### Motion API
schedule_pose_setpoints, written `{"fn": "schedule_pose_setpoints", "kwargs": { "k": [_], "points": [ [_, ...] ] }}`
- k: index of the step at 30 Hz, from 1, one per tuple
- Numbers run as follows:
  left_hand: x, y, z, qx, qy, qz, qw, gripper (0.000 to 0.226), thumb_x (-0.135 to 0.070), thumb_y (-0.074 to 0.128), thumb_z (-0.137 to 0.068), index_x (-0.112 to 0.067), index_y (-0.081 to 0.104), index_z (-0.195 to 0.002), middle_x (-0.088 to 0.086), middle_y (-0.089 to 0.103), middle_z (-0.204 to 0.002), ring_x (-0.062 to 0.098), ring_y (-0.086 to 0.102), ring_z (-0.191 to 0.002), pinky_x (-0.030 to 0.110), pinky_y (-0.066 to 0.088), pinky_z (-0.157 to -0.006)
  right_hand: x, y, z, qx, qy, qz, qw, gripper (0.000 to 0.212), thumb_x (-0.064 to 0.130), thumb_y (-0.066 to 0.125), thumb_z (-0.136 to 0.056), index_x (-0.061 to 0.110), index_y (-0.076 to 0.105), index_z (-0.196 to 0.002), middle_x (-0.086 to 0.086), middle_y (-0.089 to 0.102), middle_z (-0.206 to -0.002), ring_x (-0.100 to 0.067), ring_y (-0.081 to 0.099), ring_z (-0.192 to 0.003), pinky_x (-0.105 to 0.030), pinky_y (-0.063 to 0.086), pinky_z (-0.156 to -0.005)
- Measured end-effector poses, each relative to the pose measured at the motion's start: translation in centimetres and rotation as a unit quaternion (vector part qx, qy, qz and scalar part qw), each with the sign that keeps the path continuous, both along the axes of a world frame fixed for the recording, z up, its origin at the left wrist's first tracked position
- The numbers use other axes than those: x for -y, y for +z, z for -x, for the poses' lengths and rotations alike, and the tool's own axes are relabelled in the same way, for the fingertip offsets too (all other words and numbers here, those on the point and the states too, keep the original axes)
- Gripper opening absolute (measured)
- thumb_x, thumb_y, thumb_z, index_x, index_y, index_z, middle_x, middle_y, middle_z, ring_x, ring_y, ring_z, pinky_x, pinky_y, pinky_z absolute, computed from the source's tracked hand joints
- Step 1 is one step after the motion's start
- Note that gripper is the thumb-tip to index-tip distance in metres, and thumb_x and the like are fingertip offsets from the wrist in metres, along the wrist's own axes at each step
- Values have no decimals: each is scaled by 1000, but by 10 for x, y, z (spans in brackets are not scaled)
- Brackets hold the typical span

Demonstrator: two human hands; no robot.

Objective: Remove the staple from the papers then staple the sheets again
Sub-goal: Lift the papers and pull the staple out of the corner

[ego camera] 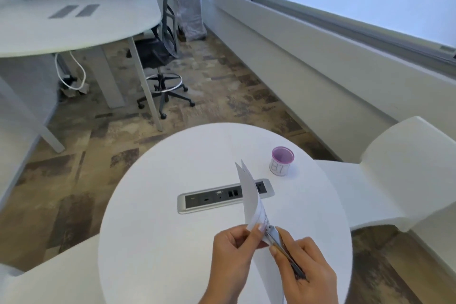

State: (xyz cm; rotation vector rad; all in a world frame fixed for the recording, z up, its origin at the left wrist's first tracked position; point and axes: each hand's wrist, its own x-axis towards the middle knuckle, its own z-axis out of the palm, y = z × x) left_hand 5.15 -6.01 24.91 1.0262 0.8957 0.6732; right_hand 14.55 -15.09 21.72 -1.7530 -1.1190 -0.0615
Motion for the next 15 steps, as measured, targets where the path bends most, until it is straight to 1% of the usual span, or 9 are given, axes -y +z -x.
{"fn": "schedule_pose_setpoints", "kwargs": {
  "k": [3,6,10,11,13,15],
  "points": [
    [-1,3,-1,-4,-1,-4,1000,25,-34,73,-70,-11,82,-76,11,79,-80,23,77,-77,17,55,-68,-3,2,-1,1,6,8,1000,32,12,73,-68,14,76,-100,7,49,-63,1,45,-52,-2,35,-50],
    [-3,10,-2,4,4,-11,1000,27,-35,73,-70,-10,82,-77,11,79,-82,23,77,-80,17,54,-69,-6,9,-2,2,4,-3,1000,32,13,73,-69,14,76,-101,5,50,-63,0,46,-53,-3,36,-49],
    [-9,23,-3,27,-6,-15,1000,25,-35,72,-78,-12,82,-82,9,79,-87,21,76,-87,15,53,-73,-13,25,-4,-4,5,-31,999,35,16,71,-74,25,71,-109,6,50,-67,-5,51,-56,-8,40,-49],
    [-10,26,-4,31,-10,-17,999,25,-36,71,-80,-13,81,-84,8,80,-89,21,75,-90,17,53,-77,-15,29,-5,-8,8,-38,999,36,17,71,-76,26,70,-110,6,50,-68,-6,51,-57,-9,41,-50],
    [-13,33,-5,40,-18,-26,999,26,-36,69,-83,-13,81,-87,8,79,-93,21,75,-93,27,51,-90,-17,36,-6,-9,16,-47,999,35,18,73,-79,25,69,-114,5,50,-70,-6,53,-60,-10,41,-52],
    [-16,39,-6,50,-20,-35,998,27,-36,67,-84,-13,81,-90,8,79,-95,21,74,-95,34,49,-98,-20,42,-6,-11,21,-58,998,38,16,76,-80,24,67,-116,4,52,-71,-6,54,-64,-9,42,-55]
  ]
}}
